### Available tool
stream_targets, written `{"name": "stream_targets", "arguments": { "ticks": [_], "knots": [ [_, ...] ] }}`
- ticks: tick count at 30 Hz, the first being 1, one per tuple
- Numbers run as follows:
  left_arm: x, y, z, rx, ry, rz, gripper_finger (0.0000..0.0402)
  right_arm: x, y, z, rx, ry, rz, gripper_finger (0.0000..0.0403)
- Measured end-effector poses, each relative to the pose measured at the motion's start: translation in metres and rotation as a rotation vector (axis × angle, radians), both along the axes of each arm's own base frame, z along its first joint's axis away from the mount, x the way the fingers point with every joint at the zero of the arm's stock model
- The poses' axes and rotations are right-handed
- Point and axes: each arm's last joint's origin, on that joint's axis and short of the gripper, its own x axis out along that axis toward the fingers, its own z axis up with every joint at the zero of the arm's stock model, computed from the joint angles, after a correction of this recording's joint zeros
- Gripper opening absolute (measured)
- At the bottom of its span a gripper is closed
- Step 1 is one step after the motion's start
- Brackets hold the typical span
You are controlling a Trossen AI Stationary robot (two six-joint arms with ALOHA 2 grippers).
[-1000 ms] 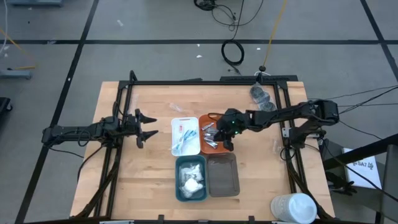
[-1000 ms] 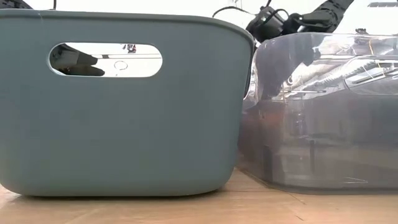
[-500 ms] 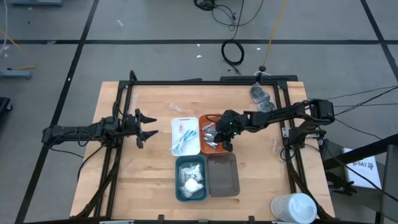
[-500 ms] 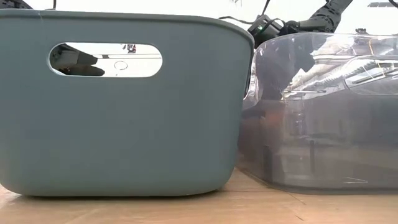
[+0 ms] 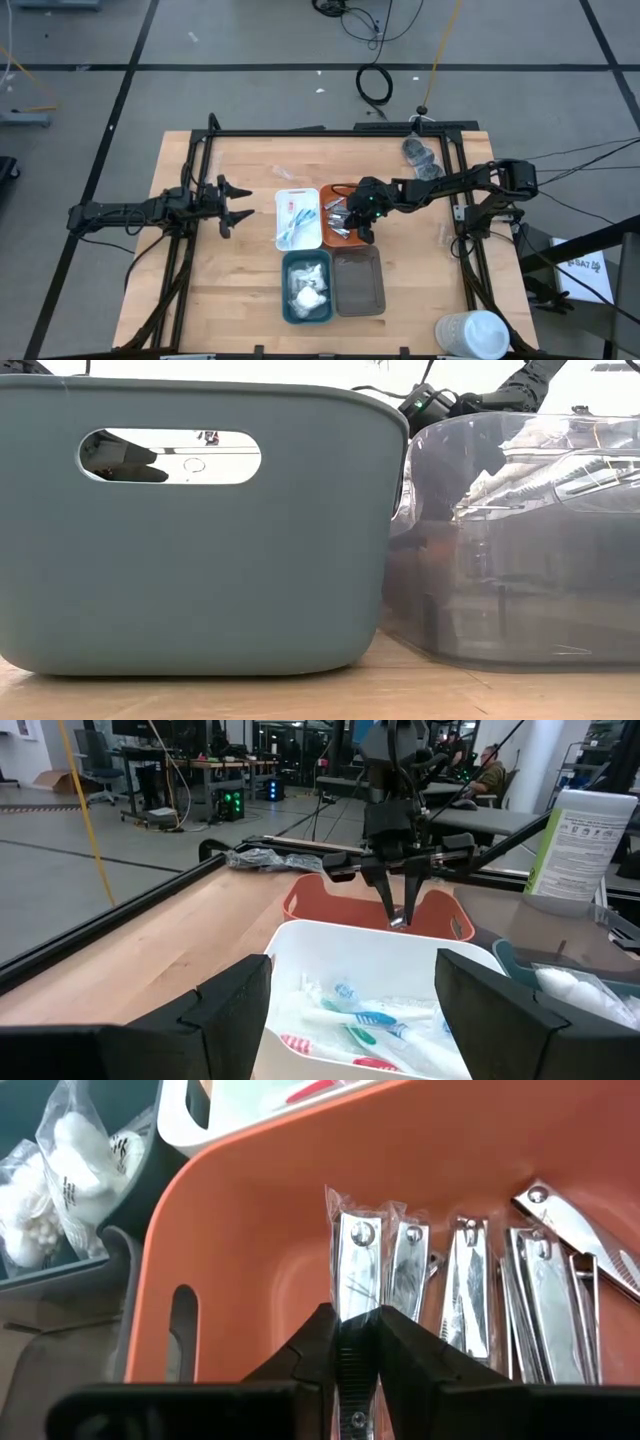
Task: Pick & Place Travel size toiletries
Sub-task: Put the nail cutter into the orange bin
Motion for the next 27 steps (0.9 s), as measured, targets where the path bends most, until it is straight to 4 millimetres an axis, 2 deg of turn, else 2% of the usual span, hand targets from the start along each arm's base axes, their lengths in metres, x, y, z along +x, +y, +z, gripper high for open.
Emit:
{"name": "stream_targets", "arguments": {
  "ticks": [15,27],
  "knots": [
    [0.0000,0.0000,0.0000,0.000,0.000,0.000,0.0274,-0.0001,0.0000,-0.0001,0.000,0.000,0.000,0.0061],
    [0.0000,0.0000,-0.0001,0.000,0.000,0.000,0.0273,0.0000,-0.0001,-0.0001,-0.018,-0.005,0.009,0.0113]
  ]
}}
